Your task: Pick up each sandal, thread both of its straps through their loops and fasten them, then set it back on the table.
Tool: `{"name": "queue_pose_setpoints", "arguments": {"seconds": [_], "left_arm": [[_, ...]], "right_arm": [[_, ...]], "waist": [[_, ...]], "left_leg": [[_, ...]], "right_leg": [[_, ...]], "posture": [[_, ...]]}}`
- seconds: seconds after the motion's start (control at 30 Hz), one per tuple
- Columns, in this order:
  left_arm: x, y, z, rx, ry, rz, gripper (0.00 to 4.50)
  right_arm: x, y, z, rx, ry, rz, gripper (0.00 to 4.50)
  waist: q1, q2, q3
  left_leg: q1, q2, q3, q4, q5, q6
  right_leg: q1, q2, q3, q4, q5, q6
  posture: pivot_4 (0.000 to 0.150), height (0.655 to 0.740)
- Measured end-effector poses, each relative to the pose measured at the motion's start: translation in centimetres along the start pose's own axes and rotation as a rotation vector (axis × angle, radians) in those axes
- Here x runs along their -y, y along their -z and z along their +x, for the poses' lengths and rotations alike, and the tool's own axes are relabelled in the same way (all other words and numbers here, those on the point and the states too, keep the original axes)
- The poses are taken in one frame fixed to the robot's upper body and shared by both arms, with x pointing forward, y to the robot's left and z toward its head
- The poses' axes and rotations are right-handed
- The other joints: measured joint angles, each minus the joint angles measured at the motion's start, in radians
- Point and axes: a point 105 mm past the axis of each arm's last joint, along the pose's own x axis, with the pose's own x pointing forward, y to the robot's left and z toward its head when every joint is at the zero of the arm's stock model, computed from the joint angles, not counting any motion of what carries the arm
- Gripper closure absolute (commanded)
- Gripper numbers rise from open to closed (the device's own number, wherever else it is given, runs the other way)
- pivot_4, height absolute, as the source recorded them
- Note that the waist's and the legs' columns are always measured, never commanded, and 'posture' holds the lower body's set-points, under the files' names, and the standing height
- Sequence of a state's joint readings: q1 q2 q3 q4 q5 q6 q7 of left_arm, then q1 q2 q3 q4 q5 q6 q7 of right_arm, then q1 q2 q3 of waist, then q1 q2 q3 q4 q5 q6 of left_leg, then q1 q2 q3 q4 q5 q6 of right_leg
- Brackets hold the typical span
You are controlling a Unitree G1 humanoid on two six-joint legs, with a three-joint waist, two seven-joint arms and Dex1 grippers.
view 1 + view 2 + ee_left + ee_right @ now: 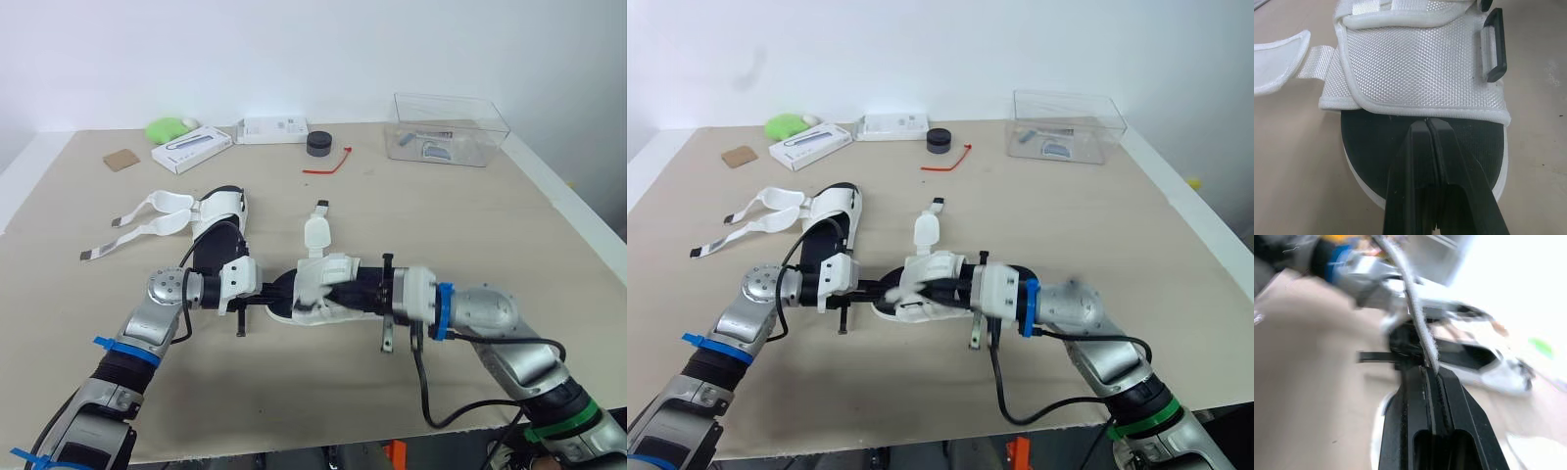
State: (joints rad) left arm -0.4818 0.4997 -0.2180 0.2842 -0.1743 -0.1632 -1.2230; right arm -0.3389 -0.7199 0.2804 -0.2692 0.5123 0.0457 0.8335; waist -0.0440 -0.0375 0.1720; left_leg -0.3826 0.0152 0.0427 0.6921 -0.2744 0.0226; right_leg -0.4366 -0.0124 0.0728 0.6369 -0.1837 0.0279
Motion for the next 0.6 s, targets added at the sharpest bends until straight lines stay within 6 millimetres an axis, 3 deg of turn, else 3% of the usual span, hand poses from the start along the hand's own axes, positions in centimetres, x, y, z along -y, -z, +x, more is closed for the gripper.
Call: {"name": "queue_pose_setpoints", "arguments": {"seconds": [0.2,0.53,0.6], "left_arm": [[0.0,0.0,0.0,0.002,0.005,0.010,4.50],[-0.1,0.0,0.0,0.001,0.001,0.008,4.50],[-0.1,0.0,0.0,0.001,0.000,0.008,4.50]], "right_arm": [[2.1,2.6,0.0,-0.124,0.143,0.354,4.44],[3.1,3.0,0.6,-0.171,0.182,0.482,4.44],[3.3,3.2,0.4,-0.180,0.195,0.513,3.78]], "waist": [[0.000,0.000,0.000],[0.000,0.000,-0.001],[0.000,0.000,-0.001]], "left_leg": [[-0.001,0.000,-0.001,0.000,0.000,0.000],[-0.001,0.000,-0.001,0.000,0.000,0.000],[-0.001,0.000,-0.001,0.000,0.000,0.000]], "right_leg": [[-0.001,0.001,0.000,0.000,0.000,0.000],[0.000,0.001,0.000,0.000,0.000,0.001],[0.000,0.001,0.000,0.000,0.000,0.001]], "posture": [[0.150,0.7400],[0.150,0.7400],[0.150,0.7400]]}}
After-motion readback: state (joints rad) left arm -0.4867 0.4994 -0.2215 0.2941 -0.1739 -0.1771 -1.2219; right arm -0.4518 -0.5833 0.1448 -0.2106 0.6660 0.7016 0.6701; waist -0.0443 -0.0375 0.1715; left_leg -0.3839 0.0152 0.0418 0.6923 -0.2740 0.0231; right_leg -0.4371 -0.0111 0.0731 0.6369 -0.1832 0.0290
